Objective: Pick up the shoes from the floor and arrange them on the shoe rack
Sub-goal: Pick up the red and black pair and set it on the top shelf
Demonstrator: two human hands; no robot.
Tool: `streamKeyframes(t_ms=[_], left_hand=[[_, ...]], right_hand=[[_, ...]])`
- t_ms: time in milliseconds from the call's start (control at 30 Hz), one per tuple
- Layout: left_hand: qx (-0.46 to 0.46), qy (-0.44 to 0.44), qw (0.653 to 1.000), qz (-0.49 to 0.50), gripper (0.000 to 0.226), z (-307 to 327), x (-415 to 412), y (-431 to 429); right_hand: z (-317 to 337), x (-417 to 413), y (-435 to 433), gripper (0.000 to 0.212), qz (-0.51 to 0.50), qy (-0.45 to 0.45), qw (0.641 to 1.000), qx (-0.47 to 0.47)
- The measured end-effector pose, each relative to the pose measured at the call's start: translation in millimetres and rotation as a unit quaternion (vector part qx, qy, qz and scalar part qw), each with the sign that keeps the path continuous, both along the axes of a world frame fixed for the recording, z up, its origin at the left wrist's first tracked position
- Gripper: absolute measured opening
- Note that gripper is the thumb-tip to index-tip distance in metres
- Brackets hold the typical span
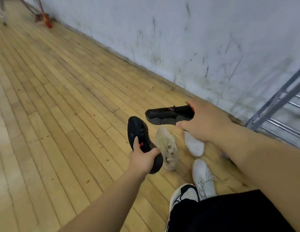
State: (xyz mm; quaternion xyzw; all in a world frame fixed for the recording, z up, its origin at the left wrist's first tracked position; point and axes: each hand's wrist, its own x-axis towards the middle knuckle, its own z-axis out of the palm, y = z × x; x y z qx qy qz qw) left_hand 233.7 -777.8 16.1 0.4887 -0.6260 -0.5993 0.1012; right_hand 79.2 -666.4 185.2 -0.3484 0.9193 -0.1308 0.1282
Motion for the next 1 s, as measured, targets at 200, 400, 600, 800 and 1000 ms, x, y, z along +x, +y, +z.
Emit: streamKeyframes(t_ms=[200, 400, 600, 800, 1000], left_hand=[[-0.129, 0.177, 0.962, -0.163, 0.113, 157.0, -73.8, 57.5], [-0.256, 0.241, 0.879, -0.323, 0.109, 263.2, -120.4, 176.1], [-0.274, 0.247, 0.820, -0.437, 0.107, 297.9, -183.8, 313.2], [-0.273, 0.255, 0.810, -0.452, 0.104, 278.3, -242.8, 425.6], [-0.271, 0.278, 0.816, -0.428, 0.098, 262.4, -286.1, 469.6]], right_hand=[[107.3, -27.7, 128.9, 0.074, -0.126, 0.105, 0.962, -0.218], [165.6, -25.1, 308.0, 0.072, -0.272, 0.152, 0.886, -0.344], [135.5, -19.7, 452.4, 0.067, -0.443, 0.136, 0.780, -0.420], [104.5, -42.2, 539.4, 0.065, -0.536, 0.102, 0.663, -0.512], [97.6, -78.8, 557.5, 0.065, -0.536, 0.189, 0.691, -0.446]])
